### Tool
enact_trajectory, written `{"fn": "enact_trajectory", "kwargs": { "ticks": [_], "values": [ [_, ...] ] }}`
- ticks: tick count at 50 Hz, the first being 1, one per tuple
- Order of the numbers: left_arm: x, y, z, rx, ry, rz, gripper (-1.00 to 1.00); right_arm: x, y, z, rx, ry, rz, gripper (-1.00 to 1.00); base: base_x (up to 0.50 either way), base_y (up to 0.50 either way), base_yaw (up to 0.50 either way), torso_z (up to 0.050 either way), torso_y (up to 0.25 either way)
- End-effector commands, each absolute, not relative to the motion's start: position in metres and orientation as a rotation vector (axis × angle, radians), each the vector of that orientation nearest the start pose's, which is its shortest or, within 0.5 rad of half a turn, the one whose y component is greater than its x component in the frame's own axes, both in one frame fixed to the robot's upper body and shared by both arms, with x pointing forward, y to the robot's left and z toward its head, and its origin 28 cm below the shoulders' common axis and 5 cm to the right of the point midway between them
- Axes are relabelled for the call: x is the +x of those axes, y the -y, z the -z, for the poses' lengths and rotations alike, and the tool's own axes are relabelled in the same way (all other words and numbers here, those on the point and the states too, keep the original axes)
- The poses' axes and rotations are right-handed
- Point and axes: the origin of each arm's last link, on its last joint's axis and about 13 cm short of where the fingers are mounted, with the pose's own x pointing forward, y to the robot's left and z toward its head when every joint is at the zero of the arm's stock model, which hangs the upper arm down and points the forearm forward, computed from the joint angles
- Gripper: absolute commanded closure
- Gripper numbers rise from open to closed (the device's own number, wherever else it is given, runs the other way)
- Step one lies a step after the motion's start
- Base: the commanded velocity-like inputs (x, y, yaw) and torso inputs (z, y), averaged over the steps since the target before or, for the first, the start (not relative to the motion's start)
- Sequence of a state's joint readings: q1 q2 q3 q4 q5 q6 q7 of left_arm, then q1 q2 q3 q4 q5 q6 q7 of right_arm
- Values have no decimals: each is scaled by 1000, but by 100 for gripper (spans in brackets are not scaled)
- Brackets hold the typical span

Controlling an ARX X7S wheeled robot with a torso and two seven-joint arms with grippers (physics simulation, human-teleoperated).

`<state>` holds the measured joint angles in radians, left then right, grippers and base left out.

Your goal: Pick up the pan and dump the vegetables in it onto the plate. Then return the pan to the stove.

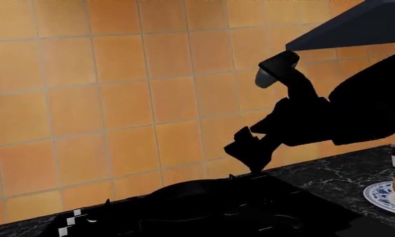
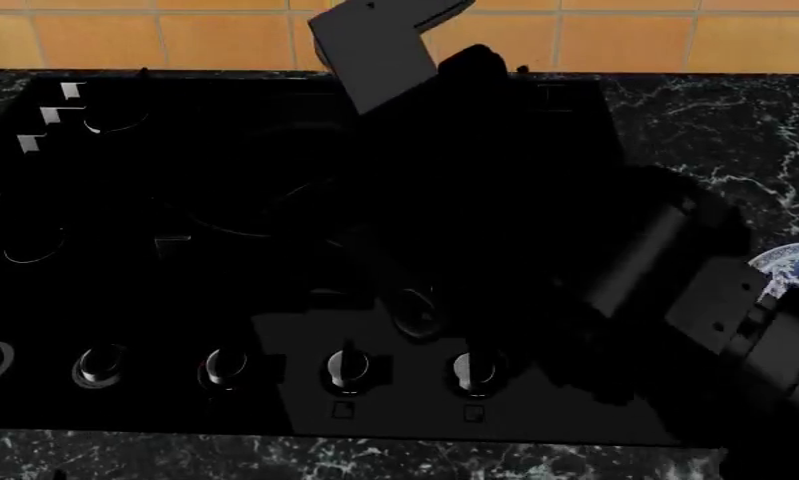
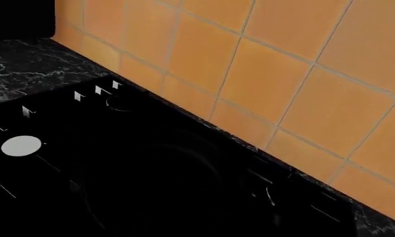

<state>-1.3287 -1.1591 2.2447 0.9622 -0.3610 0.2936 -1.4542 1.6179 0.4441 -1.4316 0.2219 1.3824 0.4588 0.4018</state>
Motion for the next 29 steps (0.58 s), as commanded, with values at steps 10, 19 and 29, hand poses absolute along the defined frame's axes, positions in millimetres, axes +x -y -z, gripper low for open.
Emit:
{"fn": "enact_trajectory", "kwargs": {
  "ticks": [10,19,29],
  "values": [
    [98,-219,-169,99,355,258,-100,238,97,-259,-279,11,-348,-100,0,0,0,0,0],
    [99,-217,-169,101,357,266,-100,209,114,-246,-235,14,-275,-100,0,0,0,0,0],
    [101,-213,-172,107,358,283,-100,182,137,-233,-169,9,-174,-100,0,0,0,0,0]
  ]
}}
